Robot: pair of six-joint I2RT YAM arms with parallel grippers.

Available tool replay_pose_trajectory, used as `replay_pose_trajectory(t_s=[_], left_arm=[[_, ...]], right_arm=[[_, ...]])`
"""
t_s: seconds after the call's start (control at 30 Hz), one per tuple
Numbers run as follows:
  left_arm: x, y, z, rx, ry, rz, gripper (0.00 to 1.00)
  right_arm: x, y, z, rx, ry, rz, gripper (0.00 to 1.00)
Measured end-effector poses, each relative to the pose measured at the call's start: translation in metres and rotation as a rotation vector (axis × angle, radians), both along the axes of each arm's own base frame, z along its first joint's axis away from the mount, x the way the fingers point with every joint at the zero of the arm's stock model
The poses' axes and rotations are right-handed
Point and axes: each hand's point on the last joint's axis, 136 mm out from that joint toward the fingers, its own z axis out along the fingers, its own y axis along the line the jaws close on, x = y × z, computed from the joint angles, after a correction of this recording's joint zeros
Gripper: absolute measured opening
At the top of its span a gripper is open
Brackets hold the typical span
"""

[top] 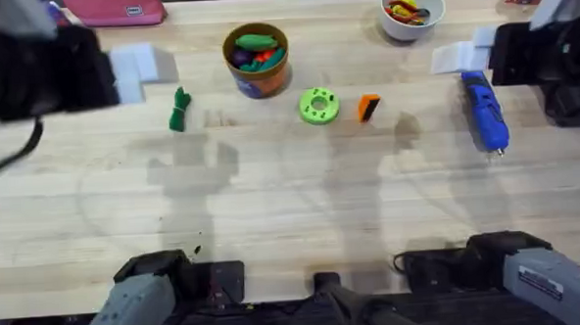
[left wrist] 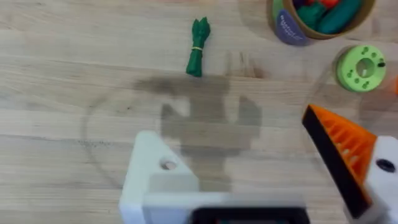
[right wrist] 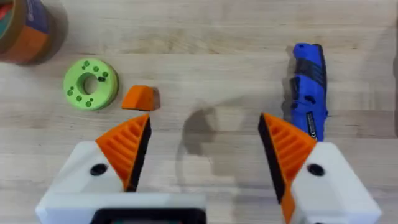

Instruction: Pick up the gripper from the table and insert it into the empty holder that is missing its gripper. Then pick up a screw, insert it into the mounting hole, and use the screwdriver to tighten it. Finally, clean up the table by picking up the vegetable and placing it into the bucket.

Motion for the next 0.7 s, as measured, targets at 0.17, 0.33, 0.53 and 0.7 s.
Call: replay_pose_trajectory(t_s=[0.17, 0.33, 0.53, 0.7], left_arm=[[-0.024, -0.004, 0.024, 0.011, -0.134, -0.006, 0.986], [-0.036, -0.008, 0.044, 0.016, -0.236, -0.013, 0.985], [-0.046, -0.017, 0.049, -0.015, -0.265, -0.048, 0.986], [-0.047, -0.019, 0.044, -0.023, -0.244, -0.054, 0.986]], right_arm=[[0.000, 0.000, 0.000, 0.000, 0.000, 0.000, 0.994], [0.000, 0.000, 0.000, 0.000, 0.000, 0.000, 0.994], [0.000, 0.000, 0.000, 0.000, 0.000, 0.000, 0.994], [0.000, 0.000, 0.000, 0.000, 0.000, 0.000, 0.994]])
